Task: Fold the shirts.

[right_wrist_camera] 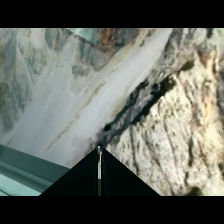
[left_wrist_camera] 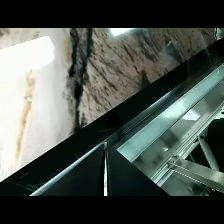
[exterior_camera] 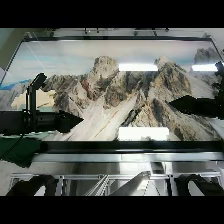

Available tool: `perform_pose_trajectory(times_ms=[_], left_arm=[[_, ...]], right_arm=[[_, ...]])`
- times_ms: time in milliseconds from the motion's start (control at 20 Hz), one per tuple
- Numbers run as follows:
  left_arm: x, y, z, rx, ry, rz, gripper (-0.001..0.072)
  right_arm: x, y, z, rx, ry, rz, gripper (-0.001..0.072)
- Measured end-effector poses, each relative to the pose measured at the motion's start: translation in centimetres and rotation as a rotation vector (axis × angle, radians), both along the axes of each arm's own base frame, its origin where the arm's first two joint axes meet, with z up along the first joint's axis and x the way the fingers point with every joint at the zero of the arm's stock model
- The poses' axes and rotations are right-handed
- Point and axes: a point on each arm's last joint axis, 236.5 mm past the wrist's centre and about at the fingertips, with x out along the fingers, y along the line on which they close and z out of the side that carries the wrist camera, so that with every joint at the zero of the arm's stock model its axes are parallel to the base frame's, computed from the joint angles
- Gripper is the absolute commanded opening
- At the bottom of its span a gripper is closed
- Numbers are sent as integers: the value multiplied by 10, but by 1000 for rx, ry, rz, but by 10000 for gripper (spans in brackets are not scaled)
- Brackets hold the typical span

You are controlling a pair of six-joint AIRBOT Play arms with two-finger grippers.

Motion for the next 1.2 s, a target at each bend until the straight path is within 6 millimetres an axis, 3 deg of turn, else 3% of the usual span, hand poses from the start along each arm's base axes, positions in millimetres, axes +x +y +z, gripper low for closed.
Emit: perform_pose_trajectory(times_ms=[750, 1050, 1200], left_arm=[[0, 0, 0, -1, 0, 1, 18], [23, 2, 11, -42, -44, 99, 6], [48, 18, 19, -70, -70, 222, 10]], right_arm=[[0, 0, 0, 0, -1, -1, 48], [0, 0, 0, 1, 0, -1, 47], [0, 0, 0, 1, 0, -1, 47]])
